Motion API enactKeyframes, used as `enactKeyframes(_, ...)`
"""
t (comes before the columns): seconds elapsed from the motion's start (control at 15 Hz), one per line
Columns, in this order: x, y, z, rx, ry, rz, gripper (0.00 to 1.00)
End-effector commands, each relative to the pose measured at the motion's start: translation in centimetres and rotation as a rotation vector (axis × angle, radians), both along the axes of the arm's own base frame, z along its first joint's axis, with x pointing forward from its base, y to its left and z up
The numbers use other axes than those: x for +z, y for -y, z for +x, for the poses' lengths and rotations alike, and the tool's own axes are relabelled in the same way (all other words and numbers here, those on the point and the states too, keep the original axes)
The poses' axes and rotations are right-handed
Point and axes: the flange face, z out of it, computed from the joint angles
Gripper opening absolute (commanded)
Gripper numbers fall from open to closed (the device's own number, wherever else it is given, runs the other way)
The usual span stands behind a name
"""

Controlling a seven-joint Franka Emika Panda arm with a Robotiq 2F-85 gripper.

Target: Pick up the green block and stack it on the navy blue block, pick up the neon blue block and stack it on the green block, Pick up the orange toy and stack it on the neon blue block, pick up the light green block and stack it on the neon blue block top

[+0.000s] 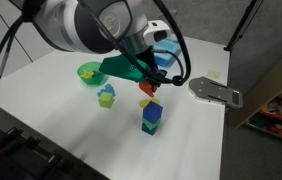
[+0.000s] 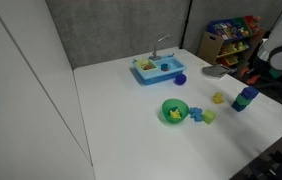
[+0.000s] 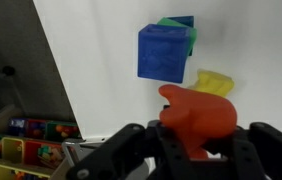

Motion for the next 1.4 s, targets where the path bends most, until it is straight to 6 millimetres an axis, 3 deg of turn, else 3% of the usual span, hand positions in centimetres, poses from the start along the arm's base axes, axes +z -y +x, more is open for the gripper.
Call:
enactKeyframes(0.0,-0.2,1.3,-1.2,-0.035,-0.010,-0.009,0.06)
enactKeyframes(0.4,-1.6,2.9,-2.0,-0.063,-0.037,-0.011,0.06)
enactKeyframes(0.87,-3.9,3.2,-2.5,-0.066,-0.079,-0.013,0.06)
enactKeyframes(1.33,-4.1,3.7,-2.3,-0.059,-0.071,-0.037,0.06)
